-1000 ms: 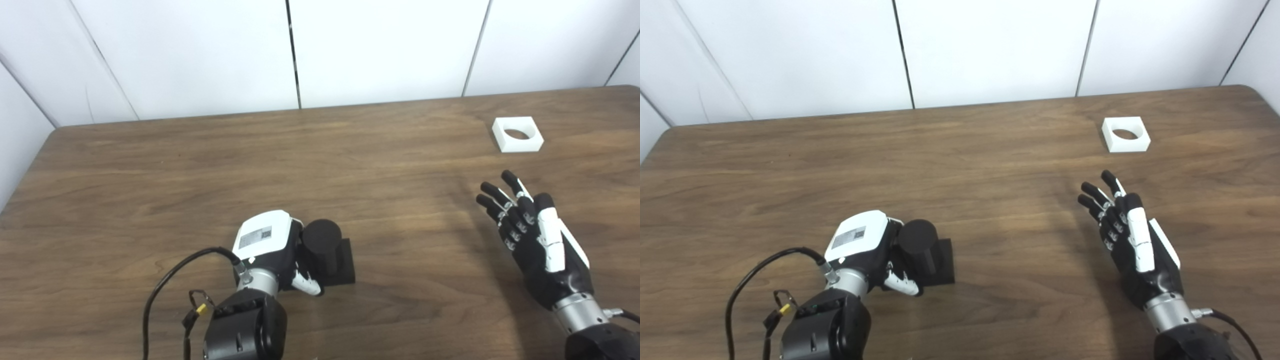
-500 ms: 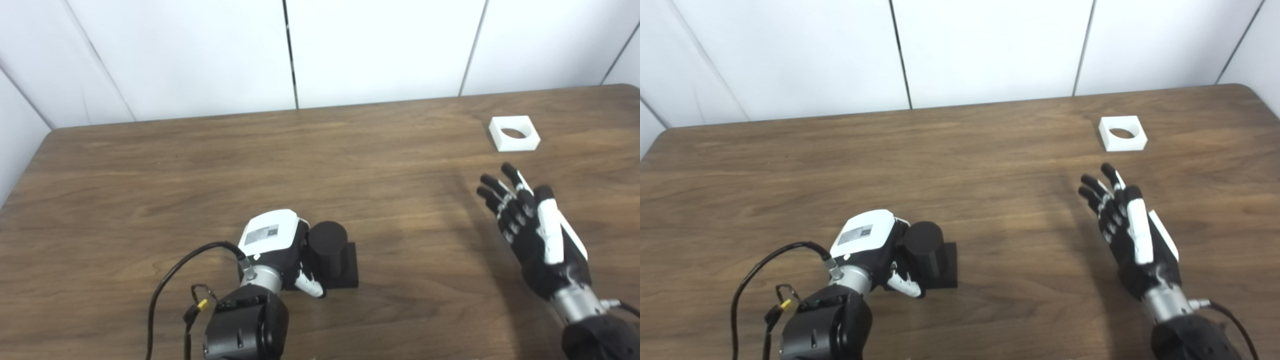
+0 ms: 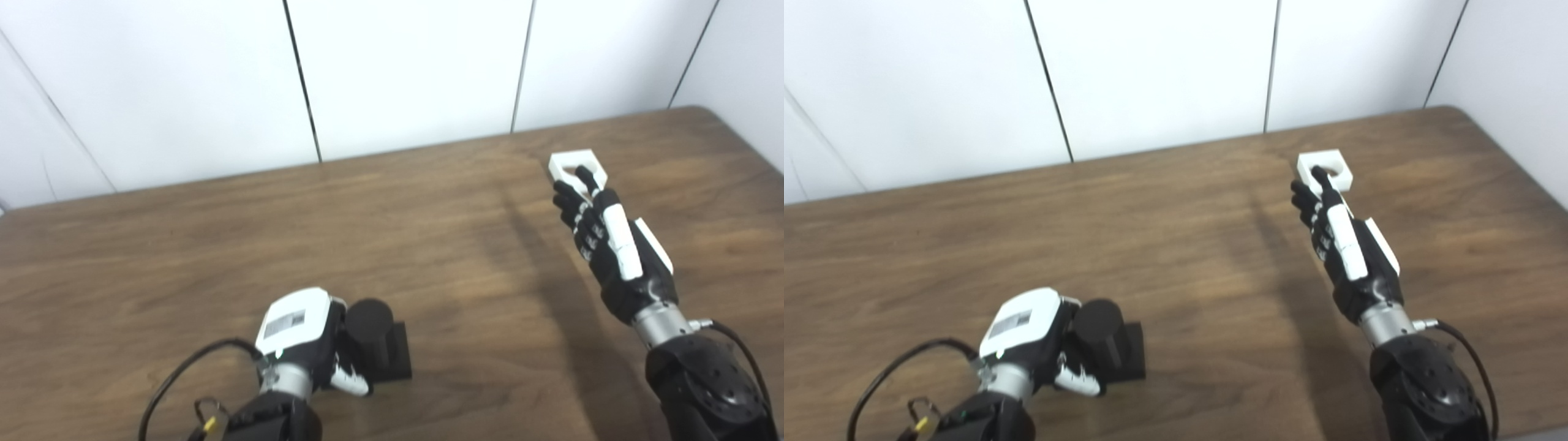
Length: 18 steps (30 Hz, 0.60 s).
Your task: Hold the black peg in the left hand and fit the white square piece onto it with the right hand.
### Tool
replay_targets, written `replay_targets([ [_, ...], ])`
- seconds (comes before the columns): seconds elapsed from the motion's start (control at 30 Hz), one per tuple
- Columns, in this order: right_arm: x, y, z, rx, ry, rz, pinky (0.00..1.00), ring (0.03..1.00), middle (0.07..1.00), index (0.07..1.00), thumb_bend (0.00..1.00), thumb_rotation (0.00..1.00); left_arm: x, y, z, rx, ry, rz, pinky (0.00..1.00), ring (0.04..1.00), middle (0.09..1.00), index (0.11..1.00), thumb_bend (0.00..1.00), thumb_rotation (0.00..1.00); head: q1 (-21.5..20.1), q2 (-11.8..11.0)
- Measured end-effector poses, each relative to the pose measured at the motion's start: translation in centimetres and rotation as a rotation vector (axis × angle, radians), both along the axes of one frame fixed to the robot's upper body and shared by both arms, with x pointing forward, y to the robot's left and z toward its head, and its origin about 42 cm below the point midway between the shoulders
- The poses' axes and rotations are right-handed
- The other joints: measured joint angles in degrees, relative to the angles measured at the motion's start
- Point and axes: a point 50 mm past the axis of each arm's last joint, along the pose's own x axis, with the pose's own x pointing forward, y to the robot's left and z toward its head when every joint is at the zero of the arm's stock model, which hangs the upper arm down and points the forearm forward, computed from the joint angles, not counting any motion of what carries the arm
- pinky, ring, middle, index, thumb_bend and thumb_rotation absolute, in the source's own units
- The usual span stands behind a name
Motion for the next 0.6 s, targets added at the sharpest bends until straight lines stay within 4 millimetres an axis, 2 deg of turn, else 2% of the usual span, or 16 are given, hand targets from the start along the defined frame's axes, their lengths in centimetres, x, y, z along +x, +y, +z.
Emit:
replay_targets([
  [0.07, 0.2, -0.3, 0.5, -0.009, -0.011, -0.008, 1.0, 0.931, 0.926, 1.0, 0.62, 0.74, 0.0, 0.1, 0.0, -0.007, -0.001, 0.001, 0.91, 0.865, 0.801, 0.488, 0.52, 0.06, 0.0, -0.3],
  [0.1, 0.4, -0.6, 0.7, -0.02, -0.012, -0.01, 1.0, 0.929, 0.926, 1.0, 0.61, 0.72, 0.0, 0.1, -0.1, -0.01, -0.001, 0.001, 0.91, 0.864, 0.801, 0.488, 0.52, 0.06, 0.0, -0.3],
  [0.13, 0.6, -0.9, 1.1, -0.035, -0.015, -0.012, 1.0, 0.93, 0.921, 1.0, 0.6, 0.63, 0.0, 0.1, -0.1, -0.012, -0.001, 0.002, 0.91, 0.864, 0.801, 0.488, 0.52, 0.06, -0.2, -0.4],
  [0.17, 0.9, -1.4, 1.5, -0.056, -0.017, -0.016, 1.0, 0.937, 0.92, 1.0, 0.62, 0.56, 0.0, 0.1, -0.1, -0.013, -0.001, 0.002, 0.91, 0.861, 0.798, 0.488, 0.52, 0.06, -0.3, -0.4],
  [0.27, 2.1, -3.4, 3.5, -0.133, -0.043, -0.033, 1.0, 0.953, 0.937, 1.0, 0.69, 0.41, 0.0, 0.2, -0.1, -0.013, -0.003, 0.005, 0.91, 0.855, 0.791, 0.487, 0.52, 0.06, -0.3, -0.4],
  [0.33, 3.3, -4.7, 4.9, -0.195, -0.057, -0.05, 0.98, 0.967, 0.954, 1.0, 0.77, 0.33, 0.0, 0.2, -0.1, -0.012, -0.003, 0.006, 0.91, 0.861, 0.795, 0.487, 0.52, 0.06, -1.0, -0.4],
  [0.4, 4.4, -5.8, 6.0, -0.269, -0.058, -0.068, 0.97, 0.979, 0.969, 1.0, 0.82, 0.27, 0.0, 0.2, -0.1, -0.012, -0.003, 0.006, 0.91, 0.858, 0.793, 0.487, 0.52, 0.06, -1.3, -0.4],
  [0.6, 8.0, -8.8, 8.8, -0.57, 0.0, -0.096, 1.0, 0.997, 0.996, 1.0, 0.94, 0.26, 0.0, 0.3, -0.1, -0.013, -0.003, 0.007, 0.93, 0.872, 0.802, 0.487, 0.52, 0.06, -2.1, -0.5],
])
